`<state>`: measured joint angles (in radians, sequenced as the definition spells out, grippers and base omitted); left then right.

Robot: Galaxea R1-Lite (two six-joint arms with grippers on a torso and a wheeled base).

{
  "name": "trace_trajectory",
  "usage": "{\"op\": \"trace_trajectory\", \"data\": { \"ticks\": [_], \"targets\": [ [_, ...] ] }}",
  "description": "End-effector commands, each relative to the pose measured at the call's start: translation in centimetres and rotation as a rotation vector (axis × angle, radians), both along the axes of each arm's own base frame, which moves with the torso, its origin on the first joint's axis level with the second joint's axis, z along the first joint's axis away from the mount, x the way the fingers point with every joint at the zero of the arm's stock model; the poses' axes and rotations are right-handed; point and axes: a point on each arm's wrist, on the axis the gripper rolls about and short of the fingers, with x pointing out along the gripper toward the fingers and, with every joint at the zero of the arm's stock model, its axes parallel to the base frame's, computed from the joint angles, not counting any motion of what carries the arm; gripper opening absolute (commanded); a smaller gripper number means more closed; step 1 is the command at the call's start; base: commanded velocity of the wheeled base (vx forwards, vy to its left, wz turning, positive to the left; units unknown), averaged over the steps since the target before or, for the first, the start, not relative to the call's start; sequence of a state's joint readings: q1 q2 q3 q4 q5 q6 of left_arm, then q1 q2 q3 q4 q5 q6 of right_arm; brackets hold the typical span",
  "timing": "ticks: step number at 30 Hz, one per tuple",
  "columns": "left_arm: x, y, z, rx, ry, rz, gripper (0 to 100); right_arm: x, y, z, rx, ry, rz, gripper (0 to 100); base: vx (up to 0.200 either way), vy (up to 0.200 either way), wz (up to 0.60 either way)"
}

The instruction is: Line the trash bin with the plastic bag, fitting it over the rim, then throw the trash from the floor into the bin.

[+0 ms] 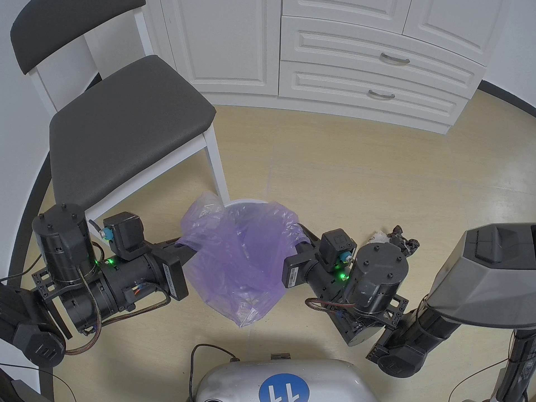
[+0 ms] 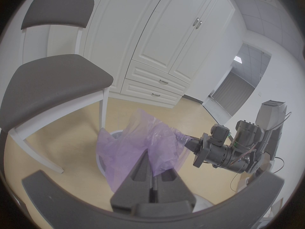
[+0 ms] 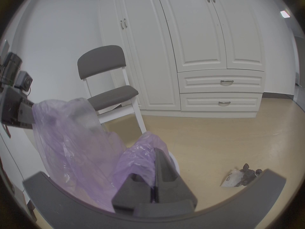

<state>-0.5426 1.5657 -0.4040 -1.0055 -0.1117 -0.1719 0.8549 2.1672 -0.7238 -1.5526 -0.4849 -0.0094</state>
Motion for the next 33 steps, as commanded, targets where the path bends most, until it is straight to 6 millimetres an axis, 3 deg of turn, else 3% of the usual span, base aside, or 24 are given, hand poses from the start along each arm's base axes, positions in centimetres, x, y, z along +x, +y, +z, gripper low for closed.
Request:
{"op": "trace_trajectory", "data": {
  "ticks": [1,10,16,22,27,33],
  "targets": [
    [0.5,-0.3,-0.6,0.010,0.022,-0.002,0,-0.1,0.1,-0.7,-0.012,0.006,0.001,0,0.000,0.000,0.00],
    [1.9,-1.0,-2.1,-0.010,0.098,0.014,0,0.7,-0.6,-1.6,-0.046,0.038,-0.028,0,0.000,0.000,0.00],
    [4.7,-2.5,-4.7,-0.078,0.176,0.042,0,3.3,-1.8,-3.5,-0.077,0.073,-0.095,0,0.000,0.000,0.00],
    [8.1,-2.1,-7.6,-0.123,0.242,0.114,0,6.4,-2.1,-6.1,-0.077,0.092,-0.155,0,0.000,0.000,0.00],
    [11.3,-1.2,-10.6,-0.163,0.286,0.189,0,7.7,-2.4,-6.7,-0.069,0.096,-0.180,0,0.000,0.000,0.00],
    [12.8,-0.6,-11.9,-0.209,0.225,0.199,0,8.9,-2.5,-6.3,-0.022,0.073,-0.197,0,0.000,0.000,0.00]
  ]
}}
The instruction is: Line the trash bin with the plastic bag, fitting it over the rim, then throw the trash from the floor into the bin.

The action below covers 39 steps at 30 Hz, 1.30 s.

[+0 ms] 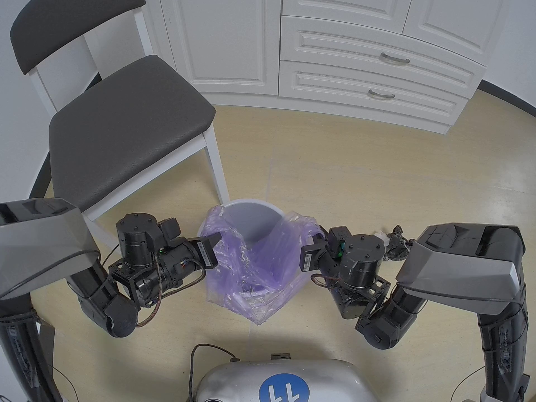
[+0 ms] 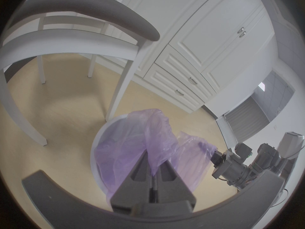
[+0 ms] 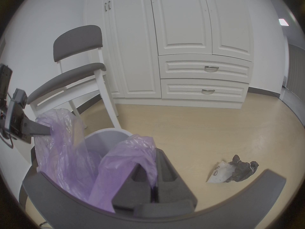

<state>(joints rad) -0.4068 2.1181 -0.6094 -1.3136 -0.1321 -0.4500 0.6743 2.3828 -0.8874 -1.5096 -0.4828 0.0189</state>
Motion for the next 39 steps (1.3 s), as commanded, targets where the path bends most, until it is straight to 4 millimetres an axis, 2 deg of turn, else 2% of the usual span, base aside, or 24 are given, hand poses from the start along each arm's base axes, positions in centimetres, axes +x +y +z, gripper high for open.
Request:
{"op": "trace_trajectory", "data": {
  "ticks": [1,4,12,19,23,31,36,39],
  "targets": [
    [1.9,0.8,-3.2,-0.006,0.019,0.038,0,1.5,-0.1,-0.4,0.030,-0.013,-0.022,0,0.000,0.000,0.00],
    [2.4,1.2,-2.8,-0.025,-0.025,0.054,0,1.9,0.1,0.1,0.072,-0.031,-0.024,0,0.000,0.000,0.00],
    [3.6,2.6,-0.6,-0.117,-0.078,0.113,0,5.2,-0.6,0.8,0.150,-0.102,-0.079,0,0.000,0.000,0.00],
    [4.2,2.3,-0.5,-0.183,-0.094,0.120,0,7.3,-1.1,1.3,0.198,-0.155,-0.118,0,0.000,0.000,0.00],
    [4.0,2.1,-0.6,-0.185,-0.095,0.115,0,7.3,-1.3,1.6,0.200,-0.160,-0.126,0,0.000,0.000,0.00],
    [3.2,-0.3,-2.5,-0.164,-0.041,0.085,0,6.9,-2.6,3.9,0.194,-0.152,-0.167,0,0.000,0.000,0.00],
    [3.3,-0.1,-3.2,-0.147,-0.026,0.092,0,6.0,-2.4,3.8,0.179,-0.129,-0.155,0,0.000,0.000,0.00],
    [3.8,1.4,-3.0,-0.123,-0.041,0.121,0,4.2,-1.4,2.6,0.138,-0.071,-0.118,0,0.000,0.000,0.00]
  ]
}}
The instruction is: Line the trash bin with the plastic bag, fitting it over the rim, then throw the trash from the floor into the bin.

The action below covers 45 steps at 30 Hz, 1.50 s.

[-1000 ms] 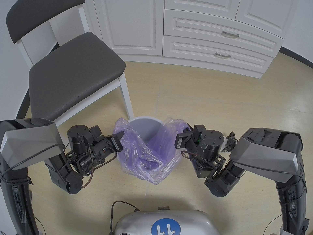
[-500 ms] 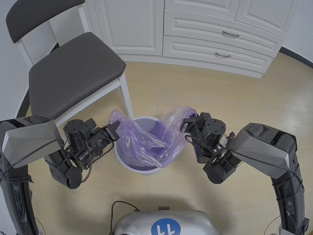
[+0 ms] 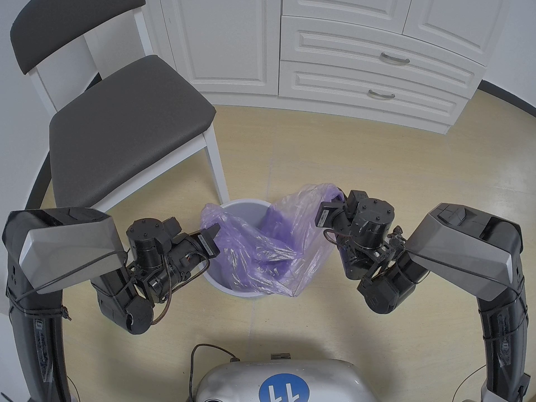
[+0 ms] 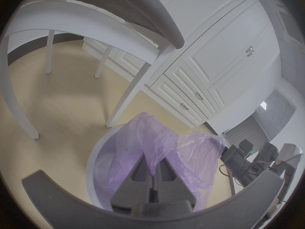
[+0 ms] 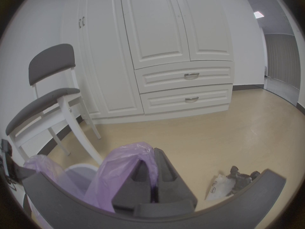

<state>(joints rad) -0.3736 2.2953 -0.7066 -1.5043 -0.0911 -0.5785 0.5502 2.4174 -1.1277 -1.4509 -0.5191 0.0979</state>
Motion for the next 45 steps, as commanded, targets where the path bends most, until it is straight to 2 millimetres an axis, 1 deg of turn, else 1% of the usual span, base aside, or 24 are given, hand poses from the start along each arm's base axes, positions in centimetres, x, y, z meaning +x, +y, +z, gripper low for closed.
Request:
{"op": "trace_trajectory", "data": {
  "ticks": [1,3,4,5,6,7,10,12,13,14,15,16,17,21,24,27,29,31,34,38,41,42,43,45],
  "targets": [
    [0.6,2.0,-0.3,0.039,0.003,0.042,0,-2.4,1.0,-0.4,-0.038,0.053,0.048,0,0.000,0.000,0.00],
    [0.7,3.3,0.3,0.071,-0.017,0.047,0,-4.0,1.7,-0.7,-0.071,0.099,0.084,0,0.000,0.000,0.00],
    [0.7,3.5,0.4,0.076,-0.021,0.049,0,-4.2,1.8,-0.7,-0.076,0.106,0.088,0,0.000,0.000,0.00],
    [0.7,4.6,0.8,0.105,-0.039,0.056,0,-5.7,2.2,-0.8,-0.107,0.147,0.117,0,0.000,0.000,0.00],
    [0.5,5.5,1.1,0.130,-0.046,0.067,0,-5.7,2.2,-0.8,-0.107,0.147,0.117,0,0.000,0.000,0.00],
    [0.4,6.1,1.2,0.152,-0.049,0.075,0,-7.4,2.7,-0.8,-0.132,0.183,0.155,0,0.000,0.000,0.00],
    [0.1,7.7,1.4,0.224,-0.022,0.090,0,-8.7,3.9,-0.4,-0.110,0.181,0.201,0,0.000,0.000,0.00],
    [0.0,8.5,1.4,0.264,0.011,0.098,0,-9.1,5.5,-0.5,-0.047,0.176,0.242,0,0.000,0.000,0.00],
    [0.0,8.6,1.4,0.268,0.016,0.097,0,-9.1,5.8,-0.6,-0.030,0.175,0.248,0,0.000,0.000,0.00],
    [-0.1,8.6,1.5,0.274,0.023,0.097,0,-8.6,6.9,-1.4,0.024,0.177,0.260,0,0.000,0.000,0.00],
    [-0.1,8.6,1.5,0.277,0.025,0.096,0,-8.1,7.5,-1.8,0.062,0.174,0.263,0,0.000,0.000,0.00],
    [-0.2,8.6,1.5,0.277,0.027,0.094,0,-8.0,7.7,-1.9,0.079,0.172,0.265,0,0.000,0.000,0.00],
    [-0.4,8.6,1.4,0.277,0.032,0.087,0,-7.2,8.4,-2.4,0.128,0.167,0.268,0,0.000,0.000,0.00],
    [-0.7,8.6,1.3,0.289,0.030,0.071,0,-5.2,9.4,-3.1,0.264,0.141,0.266,0,0.000,0.000,0.00],
    [-0.9,8.6,1.4,0.296,0.030,0.066,0,-4.4,10.0,-3.4,0.374,0.141,0.280,0,0.000,0.000,0.00],
    [-1.0,8.5,1.5,0.296,0.028,0.063,0,-4.1,10.3,-3.9,0.418,0.145,0.289,0,0.000,0.000,0.00],
    [-1.2,8.4,1.7,0.297,0.024,0.059,0,-3.5,10.8,-5.6,0.426,0.184,0.296,0,0.000,0.000,0.00],
    [-1.3,8.3,1.9,0.294,0.018,0.057,0,-3.2,11.0,-6.4,0.418,0.218,0.288,0,0.000,0.000,0.00],
    [-1.4,8.1,1.9,0.295,0.020,0.050,0,-2.9,10.8,-6.8,0.432,0.249,0.277,0,0.000,0.000,0.00],
    [-1.4,7.8,1.7,0.294,0.022,0.041,0,-2.4,10.0,-6.4,0.427,0.245,0.258,0,0.000,0.000,0.00],
    [-1.4,7.5,1.5,0.296,0.027,0.031,0,-2.0,8.9,-5.5,0.370,0.238,0.232,0,0.000,0.000,0.00],
    [-1.4,7.5,1.5,0.296,0.027,0.031,0,-2.0,8.9,-5.5,0.370,0.238,0.232,0,0.000,0.000,0.00],
    [-1.4,7.3,1.4,0.297,0.029,0.027,0,-1.7,7.7,-4.4,0.289,0.229,0.197,0,0.000,0.000,0.00],
    [-1.3,7.2,1.3,0.296,0.030,0.028,0,-1.6,6.7,-3.6,0.237,0.223,0.176,0,0.000,0.000,0.00]
  ]
}}
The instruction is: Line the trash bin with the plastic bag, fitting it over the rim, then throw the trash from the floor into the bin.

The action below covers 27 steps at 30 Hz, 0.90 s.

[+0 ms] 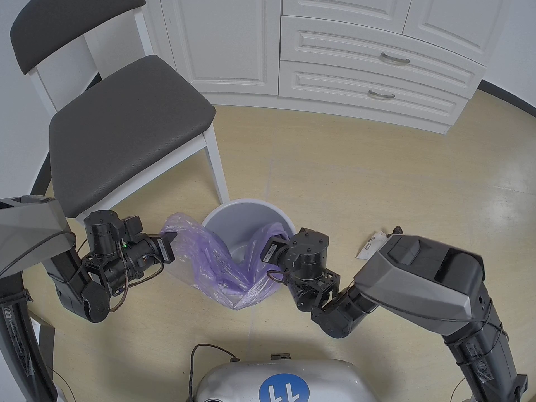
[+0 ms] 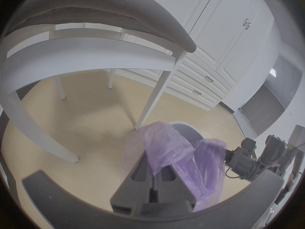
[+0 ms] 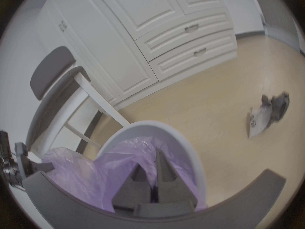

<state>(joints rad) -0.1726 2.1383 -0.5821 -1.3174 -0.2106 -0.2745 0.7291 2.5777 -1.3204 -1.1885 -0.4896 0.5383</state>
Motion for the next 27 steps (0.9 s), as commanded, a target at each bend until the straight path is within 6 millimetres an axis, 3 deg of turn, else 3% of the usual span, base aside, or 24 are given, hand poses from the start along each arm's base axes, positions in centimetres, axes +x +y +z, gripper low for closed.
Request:
{"op": "trace_trajectory", "data": {
  "ticks": [1,4,7,15,16,27],
  "targets": [
    [0.1,-0.4,-0.2,0.000,0.001,-0.006,0,0.3,-2.8,2.6,-0.106,-0.020,-0.050,0,0.000,0.000,0.00],
    [0.1,-0.4,-0.2,0.000,0.001,-0.005,0,0.2,-4.6,3.0,-0.210,-0.015,-0.072,0,0.000,0.000,0.00],
    [0.1,-0.3,-0.2,0.002,0.003,-0.002,0,0.0,-7.1,2.0,-0.381,0.015,-0.093,0,0.000,0.000,0.00],
    [0.0,-0.3,-0.4,0.030,0.007,-0.002,0,-1.8,-9.8,0.1,-0.609,0.066,-0.083,0,0.000,0.000,0.00],
    [0.0,-0.3,-0.4,0.033,0.007,-0.002,0,-2.3,-10.8,-0.2,-0.671,0.078,-0.076,0,0.000,0.000,0.00],
    [-0.2,0.5,-0.9,0.100,0.005,0.002,0,-3.2,-13.2,-1.4,-0.778,0.045,-0.027,0,0.000,0.000,0.00]
  ]
}}
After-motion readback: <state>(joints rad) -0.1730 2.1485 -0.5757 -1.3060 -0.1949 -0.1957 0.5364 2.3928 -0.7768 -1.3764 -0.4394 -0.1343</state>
